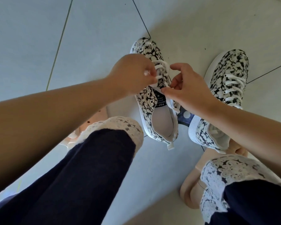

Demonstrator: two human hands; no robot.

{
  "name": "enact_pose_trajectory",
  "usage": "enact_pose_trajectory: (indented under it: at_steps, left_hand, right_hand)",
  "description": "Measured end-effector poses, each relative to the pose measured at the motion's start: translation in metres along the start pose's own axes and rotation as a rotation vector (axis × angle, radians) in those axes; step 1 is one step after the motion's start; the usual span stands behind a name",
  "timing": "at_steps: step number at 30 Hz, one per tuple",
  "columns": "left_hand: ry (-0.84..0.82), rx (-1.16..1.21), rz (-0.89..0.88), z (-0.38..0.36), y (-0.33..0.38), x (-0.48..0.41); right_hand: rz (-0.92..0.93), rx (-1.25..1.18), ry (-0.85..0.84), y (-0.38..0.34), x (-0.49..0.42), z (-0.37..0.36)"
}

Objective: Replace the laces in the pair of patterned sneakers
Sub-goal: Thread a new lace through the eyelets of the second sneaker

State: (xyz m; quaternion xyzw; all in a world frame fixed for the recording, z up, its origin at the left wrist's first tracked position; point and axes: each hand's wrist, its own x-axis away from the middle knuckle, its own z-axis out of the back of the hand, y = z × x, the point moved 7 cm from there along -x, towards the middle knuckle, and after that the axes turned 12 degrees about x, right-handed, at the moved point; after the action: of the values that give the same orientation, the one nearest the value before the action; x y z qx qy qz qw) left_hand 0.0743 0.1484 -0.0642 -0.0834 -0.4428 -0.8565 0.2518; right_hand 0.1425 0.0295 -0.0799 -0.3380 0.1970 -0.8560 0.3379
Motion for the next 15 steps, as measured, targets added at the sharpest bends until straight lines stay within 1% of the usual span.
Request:
enact_pose_trajectory:
  at_steps: [2,3,5,6,7,8,9,11,13,14,15]
  left_hand:
    - [0.031,0.374,0.16,0.015,-0.012,0.008]
    - [-0.015,0.586,0.237,0.02,-0.019,0.016]
    - [-0.218,0.889,0.315,0.029,-0.033,0.034]
    - [-0.312,0.986,0.331,0.034,-0.041,0.043]
    - [-0.388,1.032,0.348,0.039,-0.049,0.05]
    - [-0.449,1.027,0.37,0.042,-0.058,0.055]
    - [-0.492,0.968,0.41,0.043,-0.068,0.06]
    - [-0.544,0.739,0.5,0.044,-0.086,0.067]
    - [-0.674,0.492,0.558,0.041,-0.093,0.076]
    - [-0.718,0.409,0.585,0.041,-0.094,0.077]
    - [-0.72,0.329,0.61,0.043,-0.097,0.077]
  right_hand:
    - [0.002,-0.013,-0.005,0.001,0.0,-0.001]
    - [0.005,-0.019,-0.008,0.001,0.001,-0.001]
    - [0.005,-0.024,-0.01,0.001,0.0,-0.001]
    - [0.004,-0.021,-0.011,0.001,0.0,-0.001]
    - [0.005,-0.016,-0.012,0.001,0.001,0.0]
    - [0.008,-0.009,-0.014,0.0,0.001,-0.001]
    - [0.011,-0.002,-0.015,0.0,0.001,-0.001]
    - [0.015,0.007,-0.018,-0.001,0.001,-0.001]
    - [0.016,0.014,-0.023,-0.002,0.001,-0.001]
    - [0.015,0.017,-0.025,-0.002,0.0,0.0]
    - [0.015,0.022,-0.026,-0.003,0.0,-0.001]
